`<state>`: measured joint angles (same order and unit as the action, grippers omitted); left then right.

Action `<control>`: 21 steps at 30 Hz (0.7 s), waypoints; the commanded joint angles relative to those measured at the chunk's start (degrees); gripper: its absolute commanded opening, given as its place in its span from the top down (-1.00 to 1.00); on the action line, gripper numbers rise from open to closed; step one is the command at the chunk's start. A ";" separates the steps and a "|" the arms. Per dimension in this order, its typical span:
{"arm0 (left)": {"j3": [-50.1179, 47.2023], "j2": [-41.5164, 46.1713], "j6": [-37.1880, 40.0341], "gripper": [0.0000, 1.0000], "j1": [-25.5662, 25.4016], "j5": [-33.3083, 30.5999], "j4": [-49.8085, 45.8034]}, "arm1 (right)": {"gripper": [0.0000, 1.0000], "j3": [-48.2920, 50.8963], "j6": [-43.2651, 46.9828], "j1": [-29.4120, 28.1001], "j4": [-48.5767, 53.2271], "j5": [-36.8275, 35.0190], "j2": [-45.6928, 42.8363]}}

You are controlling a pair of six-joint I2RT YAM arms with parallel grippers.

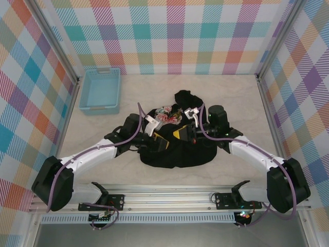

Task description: Fold the inside-out t-shirt

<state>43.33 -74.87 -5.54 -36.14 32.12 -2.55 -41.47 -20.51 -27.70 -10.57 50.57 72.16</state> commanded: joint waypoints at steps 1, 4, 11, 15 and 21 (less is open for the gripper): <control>2.68 -1.06 1.28 0.10 -0.51 1.53 2.74 | 1.00 -1.94 1.26 0.45 -0.42 0.85 -1.48; 3.07 -1.45 1.26 0.39 -0.51 2.74 2.98 | 1.00 -1.81 1.46 0.45 -0.13 0.33 -1.91; 3.45 0.75 1.32 0.85 -0.50 3.17 1.57 | 1.00 -1.69 2.14 0.56 0.85 -0.95 -2.00; 3.50 4.05 0.25 1.00 -0.46 1.94 0.65 | 1.00 -1.84 2.58 0.87 2.24 -3.40 -2.76; 5.35 10.62 -4.65 1.00 -0.42 -0.43 -0.34 | 0.99 -4.26 5.81 0.90 11.72 -16.41 -4.04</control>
<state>45.58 -67.57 -7.31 -36.14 32.53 -3.05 -42.98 -17.67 -27.07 -3.40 40.88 69.78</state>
